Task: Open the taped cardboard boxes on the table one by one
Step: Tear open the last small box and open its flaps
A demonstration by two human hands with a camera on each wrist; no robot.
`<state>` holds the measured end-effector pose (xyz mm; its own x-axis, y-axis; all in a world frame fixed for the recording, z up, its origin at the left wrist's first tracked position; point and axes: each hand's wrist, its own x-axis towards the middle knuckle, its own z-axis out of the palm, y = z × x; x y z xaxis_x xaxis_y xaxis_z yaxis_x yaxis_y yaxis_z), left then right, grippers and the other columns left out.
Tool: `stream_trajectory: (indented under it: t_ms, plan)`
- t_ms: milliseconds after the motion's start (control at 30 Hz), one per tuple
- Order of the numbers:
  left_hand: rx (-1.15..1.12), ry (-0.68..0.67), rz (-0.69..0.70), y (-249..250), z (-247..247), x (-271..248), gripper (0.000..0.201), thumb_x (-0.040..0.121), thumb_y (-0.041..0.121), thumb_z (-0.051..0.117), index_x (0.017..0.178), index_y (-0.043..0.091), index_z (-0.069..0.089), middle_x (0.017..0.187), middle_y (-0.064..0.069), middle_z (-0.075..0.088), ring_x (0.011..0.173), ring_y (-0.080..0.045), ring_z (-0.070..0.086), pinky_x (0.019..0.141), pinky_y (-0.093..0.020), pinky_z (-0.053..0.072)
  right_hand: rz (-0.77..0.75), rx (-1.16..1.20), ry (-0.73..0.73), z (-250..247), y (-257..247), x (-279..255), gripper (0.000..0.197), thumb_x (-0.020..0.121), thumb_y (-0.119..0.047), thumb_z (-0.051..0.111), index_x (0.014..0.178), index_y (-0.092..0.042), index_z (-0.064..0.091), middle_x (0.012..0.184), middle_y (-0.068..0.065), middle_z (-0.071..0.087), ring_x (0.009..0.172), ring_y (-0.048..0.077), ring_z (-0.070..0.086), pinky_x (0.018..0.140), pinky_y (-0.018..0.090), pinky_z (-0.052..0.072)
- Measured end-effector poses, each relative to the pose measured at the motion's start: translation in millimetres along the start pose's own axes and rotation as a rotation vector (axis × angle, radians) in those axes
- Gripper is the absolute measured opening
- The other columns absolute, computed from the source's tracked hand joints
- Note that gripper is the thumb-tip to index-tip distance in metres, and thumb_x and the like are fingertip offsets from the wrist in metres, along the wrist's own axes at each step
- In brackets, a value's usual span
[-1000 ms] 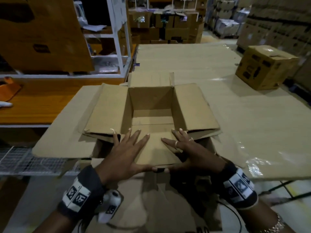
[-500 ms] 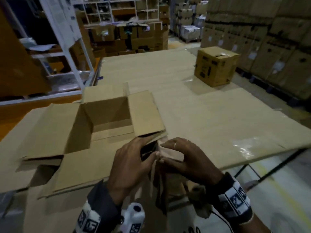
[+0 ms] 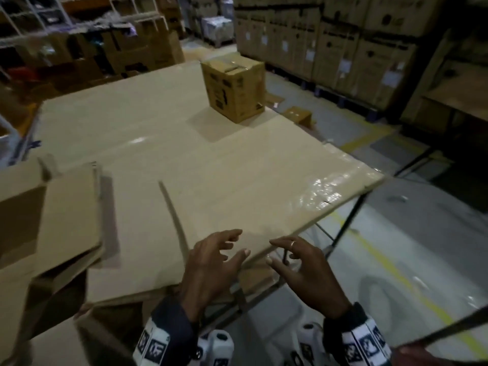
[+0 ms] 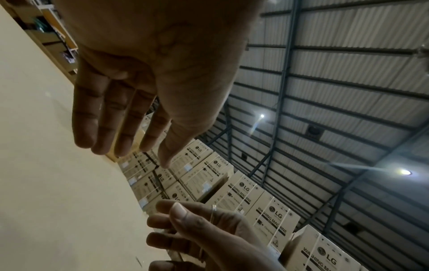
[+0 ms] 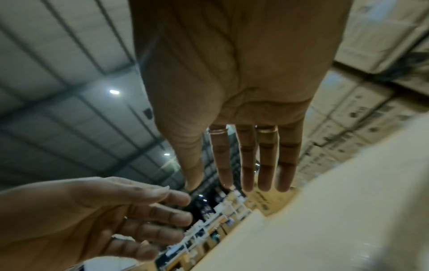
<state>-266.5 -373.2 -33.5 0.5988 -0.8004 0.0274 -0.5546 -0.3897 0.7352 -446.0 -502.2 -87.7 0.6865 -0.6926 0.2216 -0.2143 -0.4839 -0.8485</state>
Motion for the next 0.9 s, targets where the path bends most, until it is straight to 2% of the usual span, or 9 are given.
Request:
stream_trajectory:
  t_ms: [67, 167, 300, 367, 467, 600, 767, 900]
  plan:
    - [0.006, -0.038, 0.017, 8.2, 24.6, 11.7, 0.042, 0.084, 0.04, 0.08, 0.124, 0.038, 0.069, 0.112, 0.02, 0.07, 0.096, 0.006, 0.066, 0.074, -0.018, 0.058, 0.058, 0.015, 0.018, -14.7, 17.1, -2.8, 0.039, 0.089, -0.038, 0.076, 0.125, -0.028, 0.068, 0.114, -0.018, 0.066, 0.105, 0.004, 0.063, 0.082, 0.032, 0.056]
    - [-0.004, -0.06, 0.013, 16.6, 50.8, 27.6, 0.042, 0.084, 0.04, 0.08, 0.124, 0.037, 0.069, 0.114, 0.022, 0.069, 0.096, 0.006, 0.066, 0.073, -0.017, 0.058, 0.154, 0.031, 0.066, -31.1, 37.9, -0.3, 0.046, 0.089, -0.041, 0.075, 0.132, -0.032, 0.063, 0.118, -0.02, 0.065, 0.111, -0.001, 0.061, 0.088, 0.027, 0.055]
    - [-0.002, -0.082, -0.015, 16.3, 72.9, 54.4, 0.042, 0.083, 0.038, 0.08, 0.123, 0.038, 0.069, 0.116, 0.022, 0.067, 0.099, 0.006, 0.064, 0.074, -0.009, 0.052, 0.271, 0.083, 0.154, -43.2, 59.0, 20.7, 0.054, 0.087, -0.043, 0.076, 0.137, -0.032, 0.059, 0.126, -0.016, 0.063, 0.117, -0.004, 0.058, 0.092, 0.022, 0.054]
    - [0.0, -0.071, -0.024, 15.1, 79.1, 71.6, 0.042, 0.083, 0.037, 0.081, 0.123, 0.037, 0.069, 0.115, 0.022, 0.067, 0.098, 0.007, 0.063, 0.073, -0.006, 0.049, 0.288, 0.095, 0.168, -48.8, 66.1, 38.7, 0.056, 0.087, -0.042, 0.076, 0.139, -0.032, 0.057, 0.131, -0.017, 0.06, 0.119, -0.002, 0.057, 0.093, 0.024, 0.054]
    - [-0.004, -0.03, -0.001, 12.7, 86.2, 103.9, 0.043, 0.082, 0.041, 0.081, 0.124, 0.037, 0.069, 0.116, 0.023, 0.066, 0.097, 0.008, 0.063, 0.074, -0.01, 0.052, 0.267, 0.087, 0.174, -58.5, 75.7, 75.0, 0.06, 0.086, -0.044, 0.075, 0.142, -0.035, 0.054, 0.131, -0.017, 0.06, 0.117, -0.002, 0.058, 0.094, 0.029, 0.055]
    - [-0.074, 0.036, 0.0, 9.9, 87.9, 167.8, 0.045, 0.082, 0.043, 0.081, 0.125, 0.038, 0.068, 0.119, 0.022, 0.067, 0.098, 0.009, 0.063, 0.072, -0.007, 0.051, 0.195, 0.054, 0.145, -76.9, 80.5, 146.5, 0.061, 0.086, -0.047, 0.075, 0.142, -0.036, 0.053, 0.126, -0.019, 0.06, 0.116, 0.001, 0.059, 0.094, 0.033, 0.055]
    - [-0.135, 0.154, 0.023, 20.1, 72.8, 253.6, 0.044, 0.082, 0.041, 0.082, 0.125, 0.038, 0.069, 0.118, 0.02, 0.068, 0.097, 0.005, 0.065, 0.071, -0.007, 0.051, 0.041, -0.016, 0.107, -105.6, 67.3, 246.0, 0.057, 0.087, -0.039, 0.077, 0.141, -0.032, 0.056, 0.126, -0.018, 0.061, 0.116, 0.002, 0.061, 0.093, 0.033, 0.055]
    - [-0.136, 0.222, 0.041, 31.6, 56.3, 313.9, 0.042, 0.082, 0.035, 0.083, 0.123, 0.034, 0.07, 0.118, 0.016, 0.069, 0.096, 0.001, 0.065, 0.073, -0.009, 0.05, -0.001, -0.062, 0.048, -119.0, 62.2, 309.8, 0.061, 0.087, -0.046, 0.073, 0.143, -0.034, 0.053, 0.127, -0.015, 0.061, 0.117, 0.001, 0.059, 0.094, 0.031, 0.055]
